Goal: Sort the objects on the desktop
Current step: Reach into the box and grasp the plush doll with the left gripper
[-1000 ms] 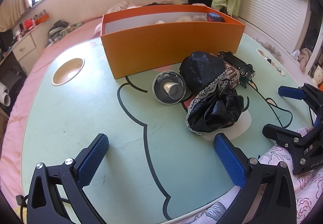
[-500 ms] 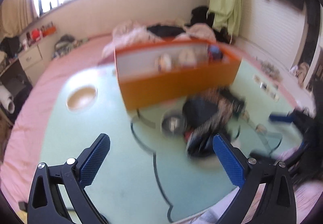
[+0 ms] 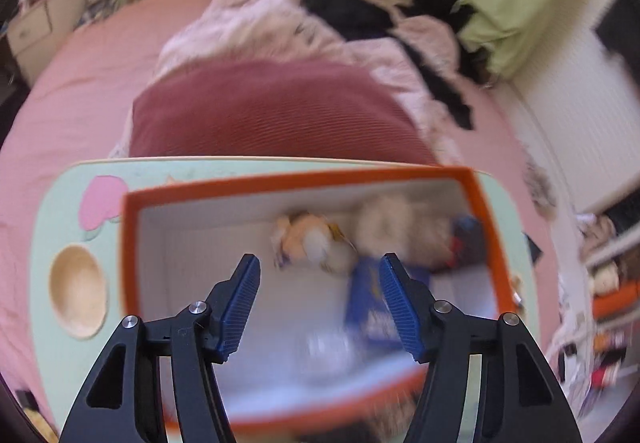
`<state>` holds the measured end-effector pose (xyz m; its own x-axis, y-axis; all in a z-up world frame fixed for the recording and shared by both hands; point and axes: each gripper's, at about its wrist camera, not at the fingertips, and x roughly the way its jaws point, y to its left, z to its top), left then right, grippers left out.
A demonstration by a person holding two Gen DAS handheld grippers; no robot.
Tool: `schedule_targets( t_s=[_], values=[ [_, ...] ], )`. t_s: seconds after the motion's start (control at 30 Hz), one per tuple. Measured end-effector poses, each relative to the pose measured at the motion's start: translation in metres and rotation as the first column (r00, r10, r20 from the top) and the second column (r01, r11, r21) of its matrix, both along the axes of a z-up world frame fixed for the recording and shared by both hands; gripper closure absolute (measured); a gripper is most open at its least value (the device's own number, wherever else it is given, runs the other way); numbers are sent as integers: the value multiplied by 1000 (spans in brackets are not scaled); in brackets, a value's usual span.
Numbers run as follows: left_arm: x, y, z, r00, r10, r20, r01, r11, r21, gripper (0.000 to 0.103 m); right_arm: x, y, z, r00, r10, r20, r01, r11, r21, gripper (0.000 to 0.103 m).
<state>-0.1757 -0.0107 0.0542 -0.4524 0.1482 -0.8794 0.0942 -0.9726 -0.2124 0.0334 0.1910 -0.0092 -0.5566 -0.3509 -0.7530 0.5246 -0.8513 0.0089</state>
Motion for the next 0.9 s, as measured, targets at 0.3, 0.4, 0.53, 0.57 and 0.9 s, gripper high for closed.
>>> schedule_targets(
  t_s=[0.3,0.4,0.53,0.57,0.9],
  values=[
    [-13,9,-30,999,23,43,-22,999,-27,64,0,2,-1,1000,4,-7,-4,1000,-9,0],
    [-5,3,-25,1000,3,1,-3,1000,-21,64,0,2,-1,1000,3,-7,-3,1000,-9,0],
    [19,-8,5,993,-11,-118,13,1000,15,64,0,2,-2,1000,3,-7,-3,1000,-9,0],
    [25,-12,13,990,-14,-141,19,999,33,64,0,2,-2,1000,3,-7,-3,1000,-9,0],
    [137,-4,42,944,-144,-298,175,981,83,64,0,2,-2,1000,3,-7,-3,1000,-9,0]
  ],
)
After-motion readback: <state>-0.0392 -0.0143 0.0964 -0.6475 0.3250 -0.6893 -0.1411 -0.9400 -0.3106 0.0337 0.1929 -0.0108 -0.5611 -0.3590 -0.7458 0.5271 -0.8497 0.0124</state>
